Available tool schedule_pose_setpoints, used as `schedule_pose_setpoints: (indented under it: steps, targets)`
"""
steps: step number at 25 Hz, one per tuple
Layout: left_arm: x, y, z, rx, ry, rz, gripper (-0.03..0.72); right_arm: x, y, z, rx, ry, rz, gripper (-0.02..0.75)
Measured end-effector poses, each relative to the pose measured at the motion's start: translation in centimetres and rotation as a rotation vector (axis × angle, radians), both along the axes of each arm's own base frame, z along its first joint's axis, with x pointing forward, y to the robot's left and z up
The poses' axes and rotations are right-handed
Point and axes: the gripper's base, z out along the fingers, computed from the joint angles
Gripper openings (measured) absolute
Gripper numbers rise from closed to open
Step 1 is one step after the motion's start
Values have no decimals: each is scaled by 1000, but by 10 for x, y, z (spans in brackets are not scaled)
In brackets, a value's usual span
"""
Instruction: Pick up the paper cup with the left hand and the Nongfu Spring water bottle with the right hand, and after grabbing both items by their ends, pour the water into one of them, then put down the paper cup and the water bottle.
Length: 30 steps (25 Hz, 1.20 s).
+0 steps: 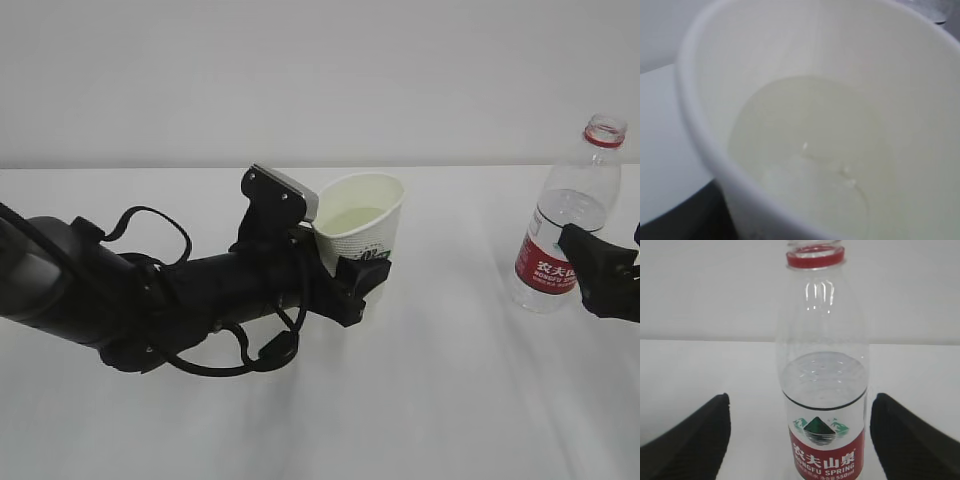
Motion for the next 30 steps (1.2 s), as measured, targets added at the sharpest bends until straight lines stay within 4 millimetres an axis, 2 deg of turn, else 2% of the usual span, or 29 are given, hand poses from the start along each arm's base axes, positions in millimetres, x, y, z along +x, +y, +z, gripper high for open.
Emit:
schedule_pose_setpoints:
  steps: [5, 10, 15, 30]
  targets:
    - [6, 7, -1, 5, 6, 28, 496, 0, 2, 0, -5, 0, 20, 661]
    - [2, 14, -8, 29, 30, 37, 495, -1, 3, 0, -8, 0, 32, 661]
    - [3, 32, -14, 22, 37, 69, 494, -1, 3, 0, -9, 0, 34, 661]
    - [26, 82, -18, 16, 43, 215, 492, -1, 3, 0, -10, 0, 40, 661]
